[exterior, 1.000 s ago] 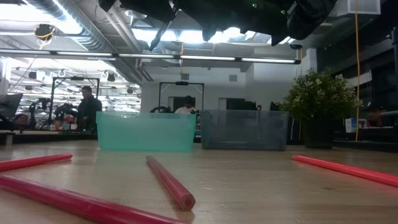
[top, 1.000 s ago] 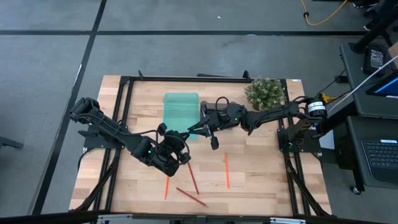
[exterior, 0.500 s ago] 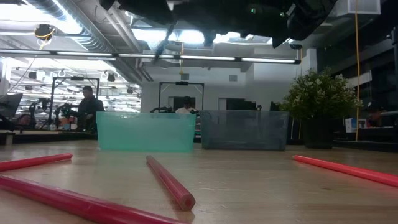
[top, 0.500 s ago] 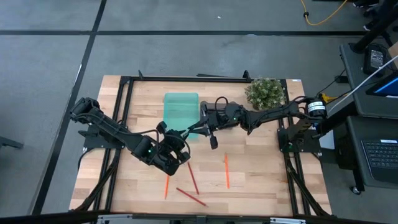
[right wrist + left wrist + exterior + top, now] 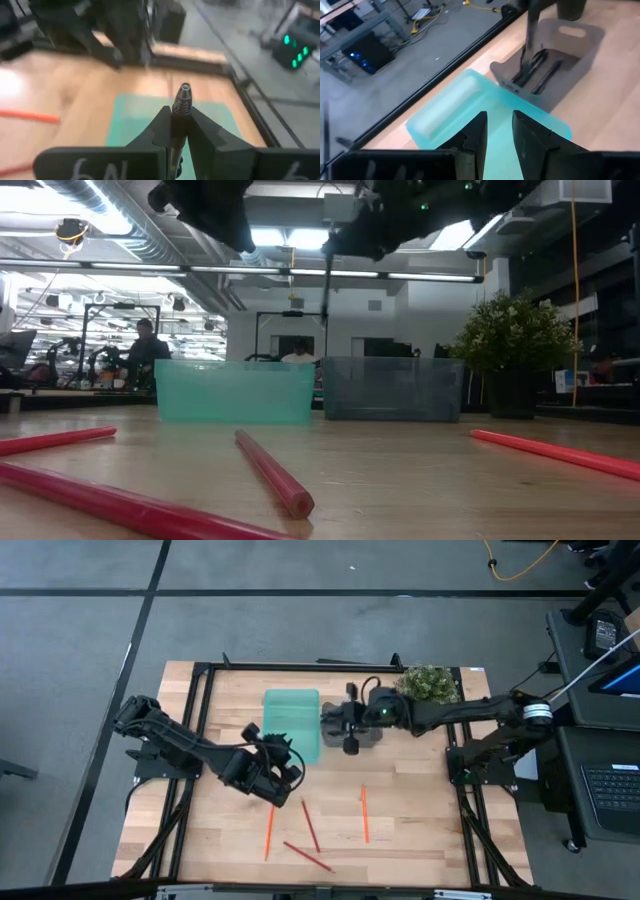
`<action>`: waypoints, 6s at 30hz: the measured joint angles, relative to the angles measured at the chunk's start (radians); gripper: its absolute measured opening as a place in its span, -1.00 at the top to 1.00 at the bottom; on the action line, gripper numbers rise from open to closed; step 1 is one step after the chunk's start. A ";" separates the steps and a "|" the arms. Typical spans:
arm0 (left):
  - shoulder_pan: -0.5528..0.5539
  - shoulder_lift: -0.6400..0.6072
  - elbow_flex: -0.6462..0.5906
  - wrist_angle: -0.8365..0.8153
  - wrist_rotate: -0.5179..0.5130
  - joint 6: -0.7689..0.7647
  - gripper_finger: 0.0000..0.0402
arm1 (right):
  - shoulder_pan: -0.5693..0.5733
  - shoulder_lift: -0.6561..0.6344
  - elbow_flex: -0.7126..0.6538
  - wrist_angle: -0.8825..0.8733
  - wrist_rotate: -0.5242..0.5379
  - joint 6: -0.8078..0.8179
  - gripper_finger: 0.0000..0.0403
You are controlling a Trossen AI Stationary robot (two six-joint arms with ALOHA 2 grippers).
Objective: Sort pens & pencils
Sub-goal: Put the black pen into the black bin, then put the orange pencil into the green bin
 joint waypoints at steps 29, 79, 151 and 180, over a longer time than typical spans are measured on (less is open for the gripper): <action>0.117 0.000 0.000 -0.244 0.055 -0.068 0.58 | -0.126 0.381 0.525 -1.075 0.082 -0.165 0.79; 0.170 0.000 -0.076 -0.252 0.023 -0.113 0.58 | -0.117 0.434 0.423 -0.913 0.078 -0.173 0.72; 0.047 -0.281 -0.130 -0.422 -0.046 0.139 0.58 | 0.617 0.400 0.472 -1.199 0.103 1.806 0.71; 0.047 -0.281 -0.130 -0.462 -0.105 0.176 0.58 | 0.620 0.521 0.472 -1.198 0.027 1.914 0.33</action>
